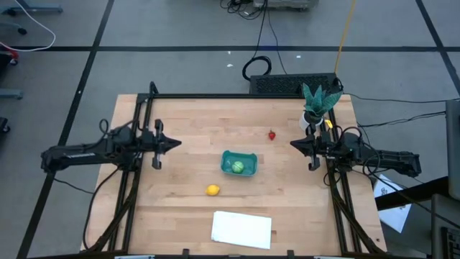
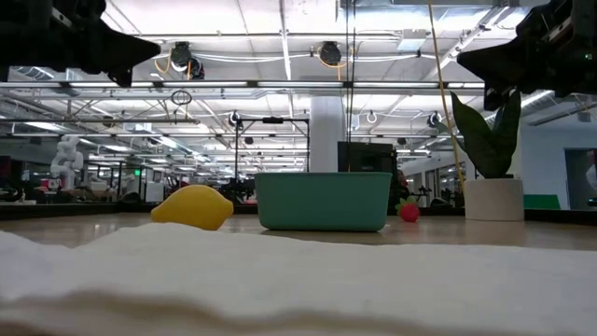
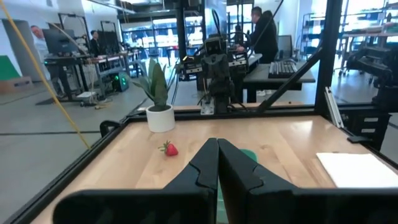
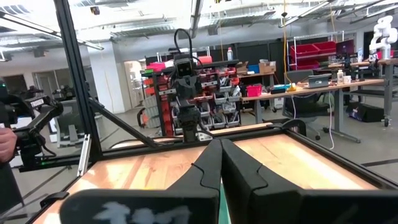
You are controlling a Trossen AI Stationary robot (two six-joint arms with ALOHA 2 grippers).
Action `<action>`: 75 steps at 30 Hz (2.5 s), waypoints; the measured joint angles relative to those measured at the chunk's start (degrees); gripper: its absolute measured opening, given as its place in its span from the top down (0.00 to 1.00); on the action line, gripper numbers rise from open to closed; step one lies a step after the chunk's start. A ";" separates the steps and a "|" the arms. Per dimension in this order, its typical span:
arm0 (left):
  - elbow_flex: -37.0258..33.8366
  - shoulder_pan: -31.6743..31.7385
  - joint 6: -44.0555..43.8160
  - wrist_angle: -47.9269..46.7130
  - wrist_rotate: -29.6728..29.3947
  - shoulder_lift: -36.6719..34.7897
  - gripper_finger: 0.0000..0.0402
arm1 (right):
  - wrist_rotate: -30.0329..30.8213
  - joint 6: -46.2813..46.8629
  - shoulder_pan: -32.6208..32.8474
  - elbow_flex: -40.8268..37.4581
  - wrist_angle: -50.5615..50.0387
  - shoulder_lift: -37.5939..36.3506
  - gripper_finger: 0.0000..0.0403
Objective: Pick and placing Produce into tupperware
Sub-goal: Put the red strawberry into the blue bin
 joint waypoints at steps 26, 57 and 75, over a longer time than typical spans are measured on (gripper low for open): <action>-3.56 0.00 0.85 -3.41 -0.39 -2.31 0.98 | 0.07 -4.53 0.00 -0.02 -0.64 1.06 1.00; -3.56 0.00 10.87 -3.05 -0.44 -2.31 0.98 | 10.45 -4.03 0.00 5.86 12.31 19.91 1.00; -3.56 -0.02 10.15 -3.14 -0.42 -2.31 0.98 | 10.43 -1.66 -0.50 18.29 11.79 36.86 1.00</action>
